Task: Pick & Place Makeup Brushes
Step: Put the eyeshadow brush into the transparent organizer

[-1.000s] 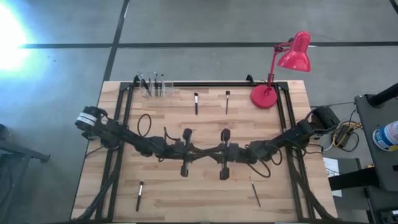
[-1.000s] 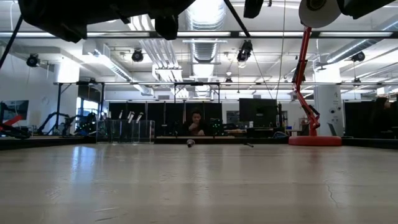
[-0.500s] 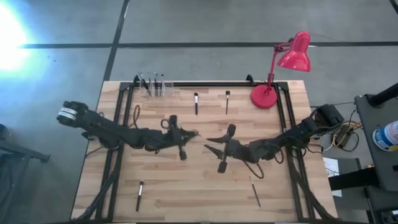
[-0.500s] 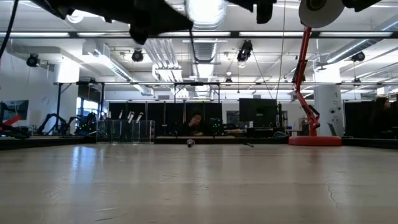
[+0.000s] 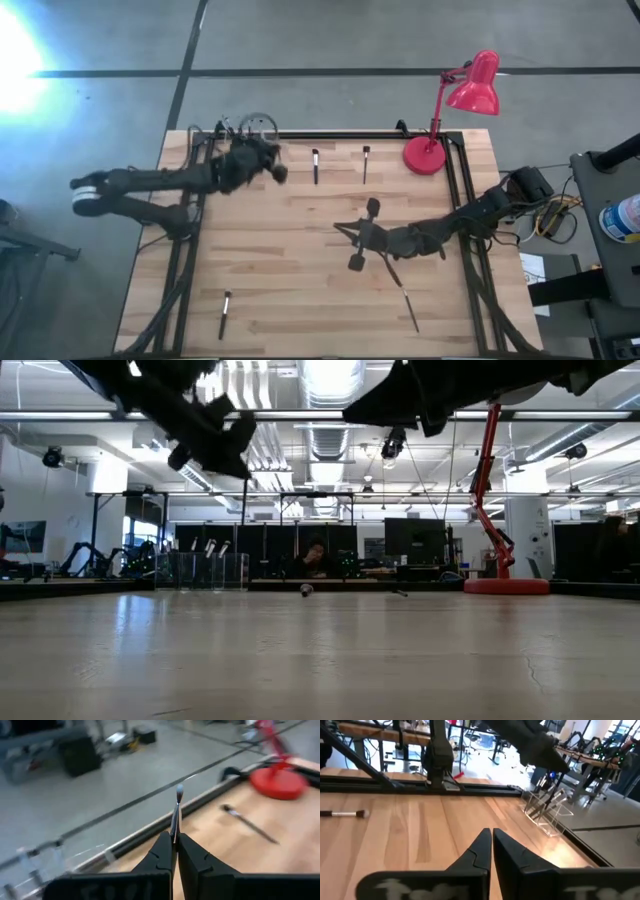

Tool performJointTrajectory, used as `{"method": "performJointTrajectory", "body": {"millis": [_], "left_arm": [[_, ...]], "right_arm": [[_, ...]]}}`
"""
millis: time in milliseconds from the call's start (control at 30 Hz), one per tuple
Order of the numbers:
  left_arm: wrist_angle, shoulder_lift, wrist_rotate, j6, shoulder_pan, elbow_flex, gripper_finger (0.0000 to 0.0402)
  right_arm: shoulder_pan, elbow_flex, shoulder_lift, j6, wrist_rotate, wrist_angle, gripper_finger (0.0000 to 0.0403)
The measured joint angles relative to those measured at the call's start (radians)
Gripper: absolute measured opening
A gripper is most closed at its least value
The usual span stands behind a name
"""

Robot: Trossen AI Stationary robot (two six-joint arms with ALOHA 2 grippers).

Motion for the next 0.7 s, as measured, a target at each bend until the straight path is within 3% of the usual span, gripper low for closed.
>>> {"method": "performJointTrajectory", "body": {"millis": [133, 367, 500, 700], "left_arm": [[-0.03, 0.013, 0.133, -0.019, 0.211, 0.013, 0.0007], [-0.043, 0.052, 0.245, -0.008, 0.472, 0.036, 0.0007], [-0.051, 0.113, 0.275, 0.005, 0.547, 0.07, 0.0007], [-0.068, 0.224, 0.275, 0.032, 0.574, 0.113, 0.0007]], "right_arm": [[-0.001, -0.021, 0.0, 0.006, 0.003, 0.002, 0.0009], [-0.002, -0.035, 0.0, 0.007, 0.004, 0.004, 0.0008], [-0.003, -0.035, 0.0, 0.002, 0.004, 0.004, 0.0008], [-0.003, -0.034, 0.0, 0.001, 0.004, 0.004, 0.0008]]}}
